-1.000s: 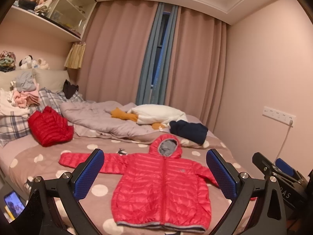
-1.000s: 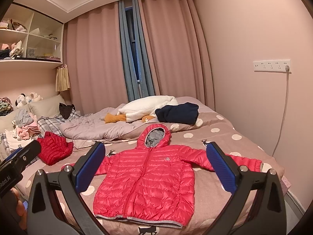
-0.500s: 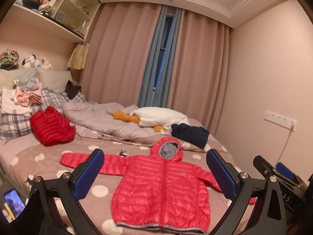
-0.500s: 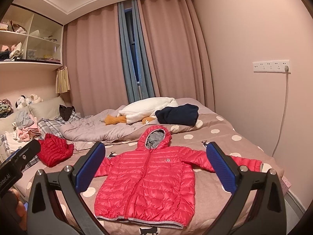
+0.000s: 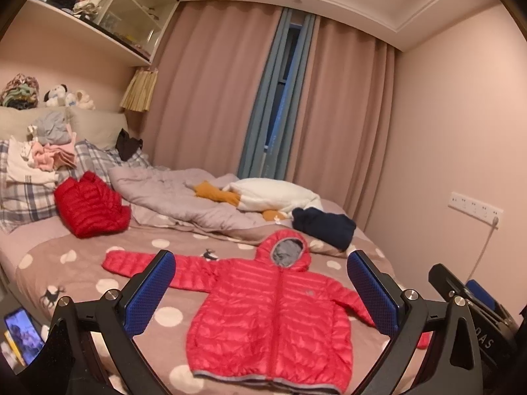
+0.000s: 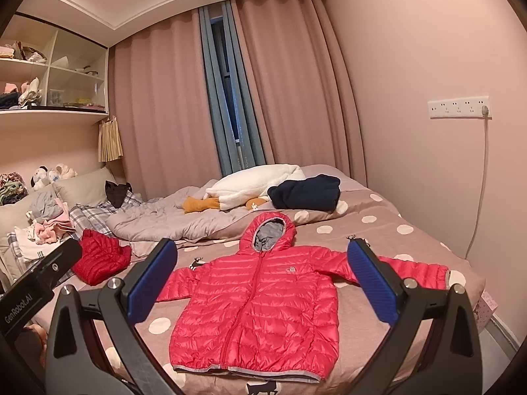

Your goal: Fold large clothes

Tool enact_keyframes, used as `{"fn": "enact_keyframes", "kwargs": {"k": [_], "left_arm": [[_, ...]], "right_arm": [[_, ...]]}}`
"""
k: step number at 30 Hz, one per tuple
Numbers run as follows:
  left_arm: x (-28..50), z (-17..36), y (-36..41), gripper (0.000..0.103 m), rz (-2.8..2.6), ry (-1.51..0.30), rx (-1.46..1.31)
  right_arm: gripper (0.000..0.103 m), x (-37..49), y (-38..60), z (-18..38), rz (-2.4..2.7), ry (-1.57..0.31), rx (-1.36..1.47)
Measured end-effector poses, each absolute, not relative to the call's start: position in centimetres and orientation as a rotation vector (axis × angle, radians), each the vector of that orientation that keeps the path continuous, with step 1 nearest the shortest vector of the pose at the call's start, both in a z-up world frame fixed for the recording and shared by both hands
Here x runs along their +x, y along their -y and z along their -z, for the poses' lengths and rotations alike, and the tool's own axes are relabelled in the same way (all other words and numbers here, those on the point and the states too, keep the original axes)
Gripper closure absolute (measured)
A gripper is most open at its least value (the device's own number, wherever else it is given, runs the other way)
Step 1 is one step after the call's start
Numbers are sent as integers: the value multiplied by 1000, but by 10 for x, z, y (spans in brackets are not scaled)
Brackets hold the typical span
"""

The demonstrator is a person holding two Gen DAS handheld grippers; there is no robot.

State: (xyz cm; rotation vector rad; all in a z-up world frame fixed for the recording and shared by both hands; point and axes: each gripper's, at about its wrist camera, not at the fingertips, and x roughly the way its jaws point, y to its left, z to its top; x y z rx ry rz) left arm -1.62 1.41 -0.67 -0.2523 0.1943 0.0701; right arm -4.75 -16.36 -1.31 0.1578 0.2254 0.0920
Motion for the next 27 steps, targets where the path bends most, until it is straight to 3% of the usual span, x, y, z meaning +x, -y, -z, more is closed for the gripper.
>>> {"fn": "enact_keyframes", "kwargs": {"k": [14,27], "left_arm": [[5,16,-35,0,-125,-229,-300],[124,83,-109,0,-157,-387,-391]], "right_arm": [[0,-28,169,23,-65,-263,189],[0,88,179,79,54,-414,193]]}}
